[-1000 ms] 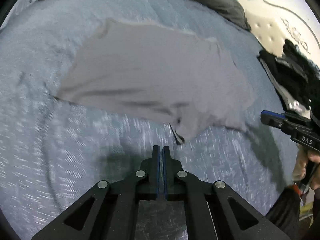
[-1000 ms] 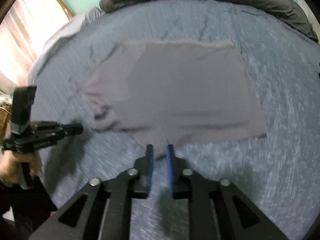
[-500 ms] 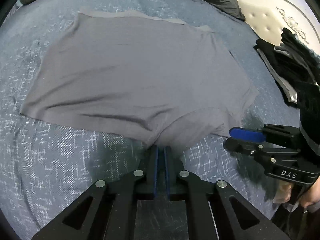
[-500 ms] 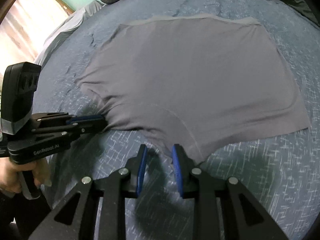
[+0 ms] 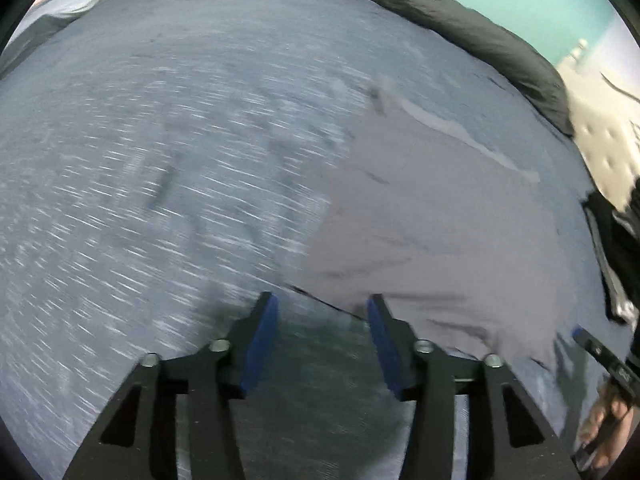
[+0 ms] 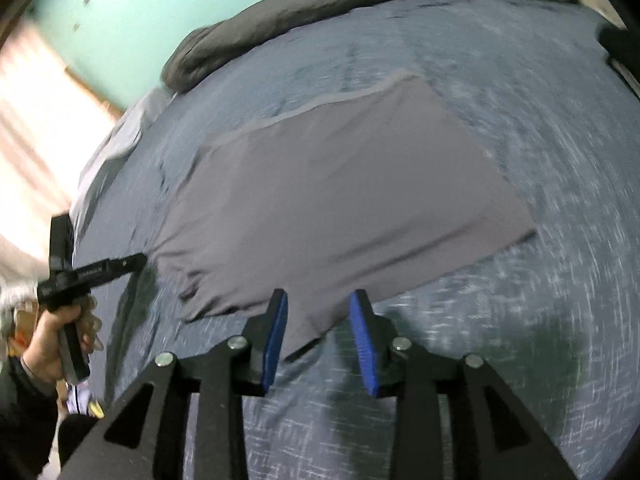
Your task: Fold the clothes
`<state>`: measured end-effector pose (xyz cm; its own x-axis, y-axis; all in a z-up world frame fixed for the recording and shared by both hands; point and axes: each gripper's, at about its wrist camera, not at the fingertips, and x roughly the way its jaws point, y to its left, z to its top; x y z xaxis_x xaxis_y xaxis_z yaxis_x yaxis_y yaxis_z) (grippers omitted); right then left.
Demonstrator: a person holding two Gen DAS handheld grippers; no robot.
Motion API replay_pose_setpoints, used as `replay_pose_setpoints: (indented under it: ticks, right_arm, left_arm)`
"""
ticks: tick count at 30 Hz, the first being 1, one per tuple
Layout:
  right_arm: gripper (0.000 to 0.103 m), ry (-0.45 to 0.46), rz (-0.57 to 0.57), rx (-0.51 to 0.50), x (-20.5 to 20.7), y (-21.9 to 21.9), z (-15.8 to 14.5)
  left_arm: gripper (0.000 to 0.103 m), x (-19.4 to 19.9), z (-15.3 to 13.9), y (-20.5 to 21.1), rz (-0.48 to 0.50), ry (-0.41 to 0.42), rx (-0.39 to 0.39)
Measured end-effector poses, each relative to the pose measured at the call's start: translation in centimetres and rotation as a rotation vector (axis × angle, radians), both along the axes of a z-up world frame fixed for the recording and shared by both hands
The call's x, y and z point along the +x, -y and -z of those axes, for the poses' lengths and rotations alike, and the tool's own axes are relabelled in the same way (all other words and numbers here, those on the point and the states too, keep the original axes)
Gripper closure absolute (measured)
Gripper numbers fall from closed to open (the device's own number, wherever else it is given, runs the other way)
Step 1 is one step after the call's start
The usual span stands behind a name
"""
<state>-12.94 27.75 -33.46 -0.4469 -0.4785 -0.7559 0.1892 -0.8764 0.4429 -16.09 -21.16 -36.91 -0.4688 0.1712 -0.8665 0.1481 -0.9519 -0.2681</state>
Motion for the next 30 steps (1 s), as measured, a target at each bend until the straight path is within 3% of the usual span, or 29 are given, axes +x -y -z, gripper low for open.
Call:
replay_pose_setpoints:
  ticks: [2, 9, 11, 12, 13, 17, 19, 30]
  right_arm:
    - [0.053, -0.006, 0.043, -0.022, 0.4, -0.9, 0.4]
    - [0.053, -0.017, 0.117, -0.111, 1.6, -2.8, 1.4]
    - [0.053, -0.025, 0.129, -0.115, 1.7, -3.3, 1.4]
    - [0.053, -0.029, 0.135, -0.116, 1.8, -3.6, 1.3]
    - [0.053, -0.033, 0.142, -0.118, 1.8, -3.9, 1.3]
    - [0.053, -0.029, 0.173, -0.133, 2.0, -4.9, 1.7]
    - [0.053, -0.02, 0.186, -0.14, 2.2, -5.2, 2.0]
    - [0.053, -0.015, 0.209, -0.167, 2.3, -5.7, 2.1]
  left_arm:
    - [0.049, -0.3, 0.3, 0.8, -0.004, -0.01, 0.03]
    - [0.049, -1.0, 1.1, 0.9, -0.009, -0.03, 0.057]
    - [0.061, -1.5, 1.3, -0.1, -0.001, -0.031, 0.045]
    - [0.075, -1.9, 1.5, -0.7, 0.005, -0.027, 0.044]
    - [0.082, -2.3, 1.8, -1.2, 0.011, -0.022, 0.046]
    - [0.089, -3.2, 2.5, -2.7, 0.04, -0.004, 0.028]
    - [0.098, -3.4, 2.5, -2.9, 0.032, -0.008, 0.026]
    - [0.101, -4.8, -0.8, -4.9, 0.037, -0.075, 0.022]
